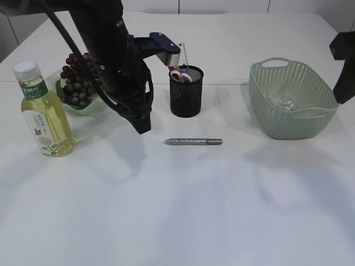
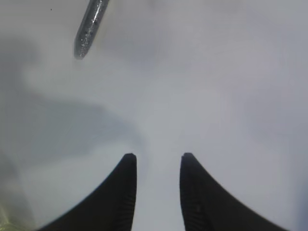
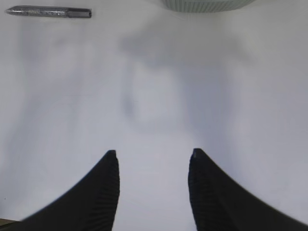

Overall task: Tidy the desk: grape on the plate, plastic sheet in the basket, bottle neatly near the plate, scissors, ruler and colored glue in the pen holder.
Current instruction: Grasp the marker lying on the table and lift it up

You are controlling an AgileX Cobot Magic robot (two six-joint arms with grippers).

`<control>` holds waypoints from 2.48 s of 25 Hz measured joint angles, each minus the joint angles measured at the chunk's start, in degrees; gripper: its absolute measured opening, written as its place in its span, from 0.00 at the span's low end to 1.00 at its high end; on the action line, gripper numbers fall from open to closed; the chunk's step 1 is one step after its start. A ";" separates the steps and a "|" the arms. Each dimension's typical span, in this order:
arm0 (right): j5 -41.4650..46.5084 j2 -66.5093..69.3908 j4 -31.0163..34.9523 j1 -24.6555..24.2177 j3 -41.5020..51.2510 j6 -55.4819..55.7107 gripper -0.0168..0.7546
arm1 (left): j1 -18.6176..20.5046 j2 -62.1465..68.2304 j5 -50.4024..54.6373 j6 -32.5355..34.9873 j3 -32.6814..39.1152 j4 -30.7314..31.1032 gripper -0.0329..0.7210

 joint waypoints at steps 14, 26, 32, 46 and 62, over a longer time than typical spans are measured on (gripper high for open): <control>0.00 0.00 1.66 0.00 0.00 0.11 0.51 | 0.33 9.27 0.24 20.92 -12.53 -4.40 0.35; 0.00 0.00 1.89 0.00 0.00 0.11 0.51 | 0.45 20.25 0.24 21.47 -22.26 -7.58 0.36; 0.00 0.00 1.89 0.00 0.00 0.11 0.51 | 0.56 20.25 -0.32 18.29 -22.26 -7.58 0.36; 0.00 0.00 1.89 0.00 0.00 0.11 0.51 | 2.70 22.66 -3.44 19.51 -22.48 -7.38 0.46; 0.00 0.00 1.89 0.00 0.00 -0.02 0.51 | 2.70 24.36 -5.40 22.85 -22.69 -6.15 0.46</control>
